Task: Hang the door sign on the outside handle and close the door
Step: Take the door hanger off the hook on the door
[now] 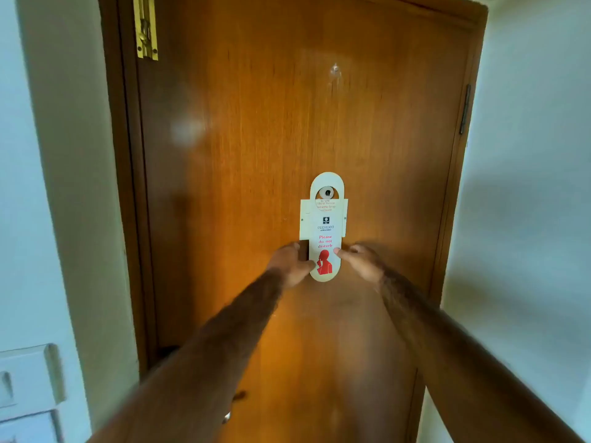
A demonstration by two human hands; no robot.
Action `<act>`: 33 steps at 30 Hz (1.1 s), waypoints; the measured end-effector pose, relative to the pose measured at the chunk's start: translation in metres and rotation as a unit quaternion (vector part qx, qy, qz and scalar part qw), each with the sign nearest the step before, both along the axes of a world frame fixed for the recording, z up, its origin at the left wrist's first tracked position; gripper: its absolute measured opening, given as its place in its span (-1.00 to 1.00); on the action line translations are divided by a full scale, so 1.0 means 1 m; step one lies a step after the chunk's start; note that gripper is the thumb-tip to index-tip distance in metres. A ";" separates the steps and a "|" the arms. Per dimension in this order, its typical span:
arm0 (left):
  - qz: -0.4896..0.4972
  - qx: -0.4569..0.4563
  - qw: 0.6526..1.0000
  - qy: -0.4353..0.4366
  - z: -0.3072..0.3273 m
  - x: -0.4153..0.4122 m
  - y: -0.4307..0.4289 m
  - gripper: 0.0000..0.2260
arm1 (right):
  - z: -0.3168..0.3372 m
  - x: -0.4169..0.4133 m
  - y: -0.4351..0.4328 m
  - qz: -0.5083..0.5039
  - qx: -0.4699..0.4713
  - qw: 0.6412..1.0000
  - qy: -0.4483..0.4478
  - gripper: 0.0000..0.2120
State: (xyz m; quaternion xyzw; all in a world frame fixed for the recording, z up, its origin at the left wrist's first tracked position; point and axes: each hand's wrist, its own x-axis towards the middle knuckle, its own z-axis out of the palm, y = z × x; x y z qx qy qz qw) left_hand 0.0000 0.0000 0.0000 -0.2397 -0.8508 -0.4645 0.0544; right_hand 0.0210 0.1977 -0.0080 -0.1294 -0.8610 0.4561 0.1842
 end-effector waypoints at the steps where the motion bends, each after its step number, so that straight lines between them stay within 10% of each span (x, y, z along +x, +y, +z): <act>1: -0.013 0.018 1.000 -0.011 -0.002 -0.001 0.004 -0.47 | -0.003 -0.003 -0.001 0.008 -0.024 1.000 0.016 -0.47; 8: 0.000 0.036 0.999 -0.022 -0.013 -0.017 0.028 -0.51 | -0.014 -0.021 -0.006 -0.012 -0.057 0.995 0.079 -0.73; 33: 0.061 0.068 0.995 0.039 0.027 0.000 -0.017 -0.61 | 0.026 -0.001 -0.031 -0.039 -0.077 0.982 0.168 -0.70</act>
